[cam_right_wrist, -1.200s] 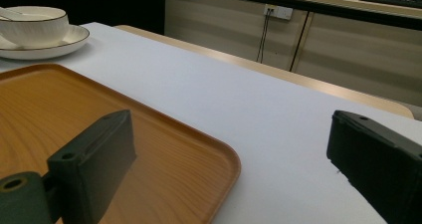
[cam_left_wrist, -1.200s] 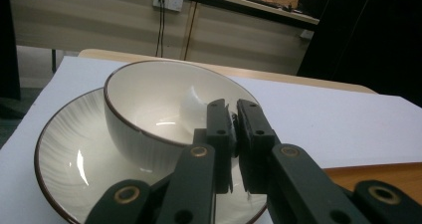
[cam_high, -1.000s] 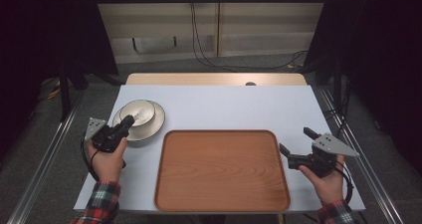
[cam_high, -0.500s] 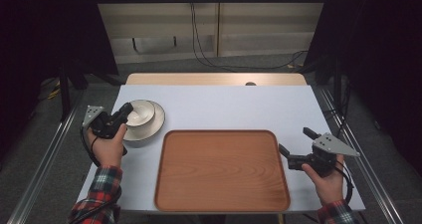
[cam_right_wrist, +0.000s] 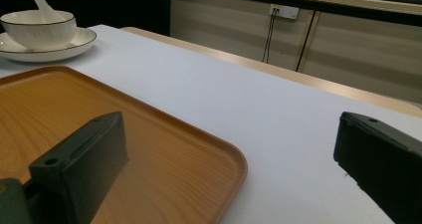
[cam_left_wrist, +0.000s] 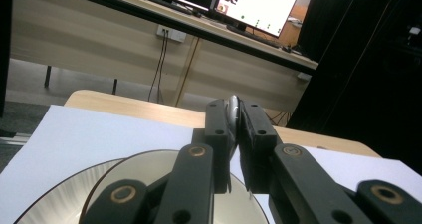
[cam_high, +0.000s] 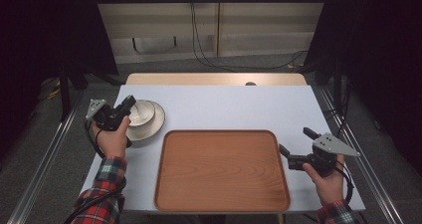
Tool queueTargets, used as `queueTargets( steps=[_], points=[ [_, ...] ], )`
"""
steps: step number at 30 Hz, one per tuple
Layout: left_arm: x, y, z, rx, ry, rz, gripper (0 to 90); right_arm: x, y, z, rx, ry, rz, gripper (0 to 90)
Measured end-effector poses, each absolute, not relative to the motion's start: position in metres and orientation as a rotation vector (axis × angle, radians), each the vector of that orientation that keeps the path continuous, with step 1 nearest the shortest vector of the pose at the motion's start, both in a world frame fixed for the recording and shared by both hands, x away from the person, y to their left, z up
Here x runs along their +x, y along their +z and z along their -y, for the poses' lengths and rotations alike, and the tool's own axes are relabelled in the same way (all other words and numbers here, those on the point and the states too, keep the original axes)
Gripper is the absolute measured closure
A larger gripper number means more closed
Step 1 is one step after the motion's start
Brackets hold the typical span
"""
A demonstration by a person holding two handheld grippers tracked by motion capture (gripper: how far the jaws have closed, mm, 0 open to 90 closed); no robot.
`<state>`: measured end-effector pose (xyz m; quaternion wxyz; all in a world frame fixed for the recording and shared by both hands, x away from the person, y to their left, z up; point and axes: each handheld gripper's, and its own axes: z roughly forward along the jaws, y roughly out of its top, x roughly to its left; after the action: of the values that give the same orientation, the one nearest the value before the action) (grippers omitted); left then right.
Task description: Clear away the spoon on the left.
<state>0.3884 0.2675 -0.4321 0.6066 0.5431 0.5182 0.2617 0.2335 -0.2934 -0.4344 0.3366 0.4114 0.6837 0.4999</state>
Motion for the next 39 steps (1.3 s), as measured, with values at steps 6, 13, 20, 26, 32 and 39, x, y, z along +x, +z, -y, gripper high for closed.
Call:
queueTargets(
  steps=[6,13,20,26,32,39],
  points=[
    [0.396,-0.436,-0.266,1.225,0.597,-1.203,83.5,0.233,-0.434,0.293,1.069,1.307,-1.783,0.4],
    [0.404,-0.44,-0.262,1.196,0.609,-1.222,83.7,0.233,-0.434,0.294,1.069,1.31,-1.785,0.6],
    [0.407,-0.438,-0.26,1.199,0.592,-1.234,84.6,0.233,-0.434,0.294,1.065,1.307,-1.785,0.6],
    [0.404,-0.431,-0.26,1.191,0.578,-1.22,85.3,0.233,-0.434,0.295,1.058,1.309,-1.787,0.6],
    [0.4,-0.417,-0.262,1.204,0.554,-1.203,85.4,0.233,-0.434,0.294,1.056,1.309,-1.794,0.6],
    [0.397,-0.403,-0.262,1.214,0.53,-1.185,85.4,0.233,-0.434,0.294,1.058,1.311,-1.795,0.6]
  ],
)
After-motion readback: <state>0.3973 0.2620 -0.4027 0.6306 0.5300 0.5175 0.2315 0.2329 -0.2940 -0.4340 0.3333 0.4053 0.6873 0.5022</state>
